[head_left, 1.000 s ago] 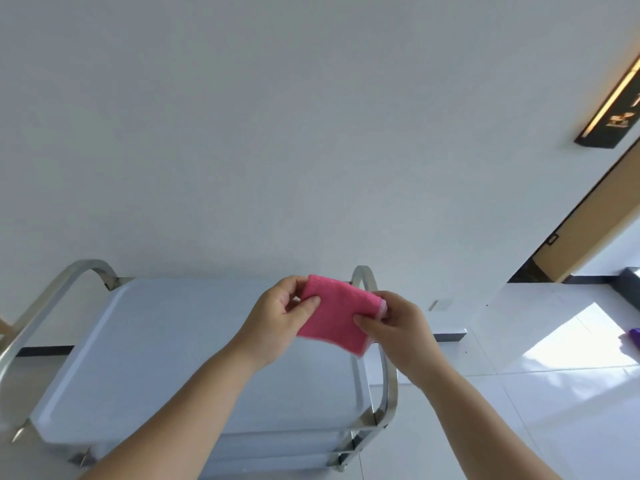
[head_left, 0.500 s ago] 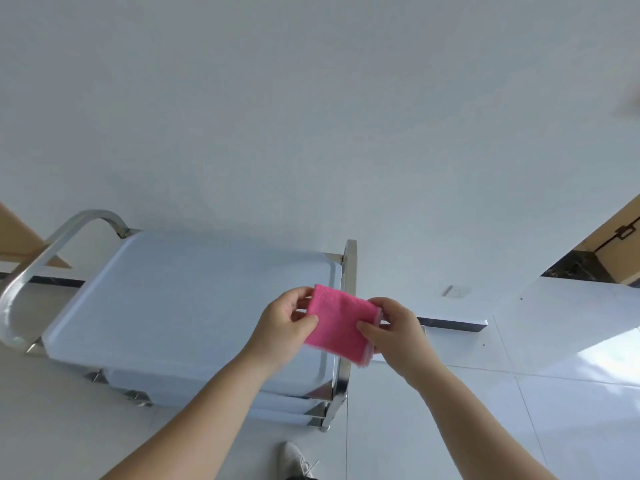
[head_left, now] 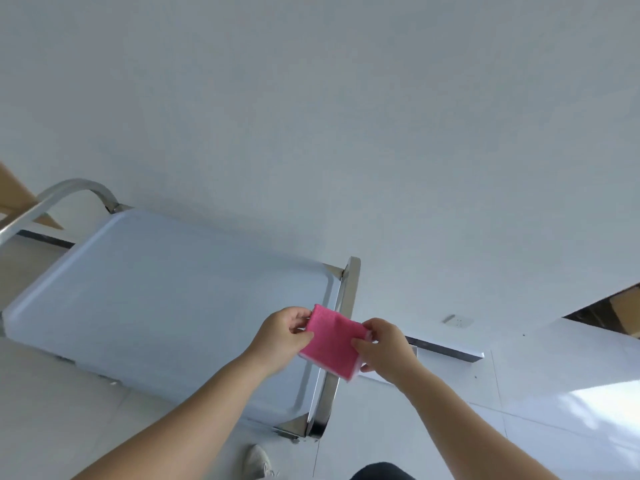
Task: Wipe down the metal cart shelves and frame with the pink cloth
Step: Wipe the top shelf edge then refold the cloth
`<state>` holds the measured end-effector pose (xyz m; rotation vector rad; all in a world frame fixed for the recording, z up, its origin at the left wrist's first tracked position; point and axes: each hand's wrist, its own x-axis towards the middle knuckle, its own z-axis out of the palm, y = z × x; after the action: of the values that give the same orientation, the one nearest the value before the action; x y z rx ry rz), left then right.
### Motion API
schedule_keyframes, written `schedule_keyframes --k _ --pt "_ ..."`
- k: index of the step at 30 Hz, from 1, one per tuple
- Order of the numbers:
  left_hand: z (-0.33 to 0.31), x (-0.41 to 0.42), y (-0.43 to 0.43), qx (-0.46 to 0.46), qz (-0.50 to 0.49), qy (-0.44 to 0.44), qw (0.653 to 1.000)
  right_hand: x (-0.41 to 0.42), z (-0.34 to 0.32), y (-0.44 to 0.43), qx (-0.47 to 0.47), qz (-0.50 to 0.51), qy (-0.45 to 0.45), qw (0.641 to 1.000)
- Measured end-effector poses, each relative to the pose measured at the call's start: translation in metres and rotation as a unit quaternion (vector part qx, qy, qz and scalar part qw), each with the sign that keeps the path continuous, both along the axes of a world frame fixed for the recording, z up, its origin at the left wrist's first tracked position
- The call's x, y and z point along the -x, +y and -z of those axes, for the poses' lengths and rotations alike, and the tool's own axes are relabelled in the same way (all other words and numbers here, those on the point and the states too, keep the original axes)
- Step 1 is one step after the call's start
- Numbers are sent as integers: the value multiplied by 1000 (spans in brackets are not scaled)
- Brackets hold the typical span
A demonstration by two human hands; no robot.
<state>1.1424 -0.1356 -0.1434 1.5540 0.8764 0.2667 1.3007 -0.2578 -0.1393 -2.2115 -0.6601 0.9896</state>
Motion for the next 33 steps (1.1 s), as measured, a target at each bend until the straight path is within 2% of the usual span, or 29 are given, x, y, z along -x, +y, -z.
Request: schedule_keyframes --k 4,8,11,13,16,17,19,23,26,30,33 --pt "16 -6 -9 1 -2 27 1000 -19 16 11 69 -100 -29 992" --pt "29 -13 -24 -3 -66 59 996 -43 28 16 103 -255 -100 956" --pt "32 -14 -46 7 -138 87 987 -55 29 16 75 -431 -230 869" --pt "33 -15 -63 4 -199 101 975 -60 29 18 -23 -515 -292 806" --pt "27 -12 -95 -20 -317 99 943 -60 38 27 -220 -595 -330 699" --pt "24 -9 -111 -21 -351 96 931 -57 40 29 -258 -621 -338 659" --pt "19 -2 -145 -16 -408 100 907 -53 45 33 -264 -668 -364 593" --pt "12 16 -210 -1 -477 132 869 -48 59 43 -180 -695 -415 559" --pt "10 28 -251 17 -523 145 840 -46 67 51 -189 -694 -426 549" --pt "16 38 -298 37 -542 163 824 -38 78 48 -184 -733 -448 478" --pt "24 43 -320 42 -532 164 830 -19 80 31 -211 -711 -461 488"
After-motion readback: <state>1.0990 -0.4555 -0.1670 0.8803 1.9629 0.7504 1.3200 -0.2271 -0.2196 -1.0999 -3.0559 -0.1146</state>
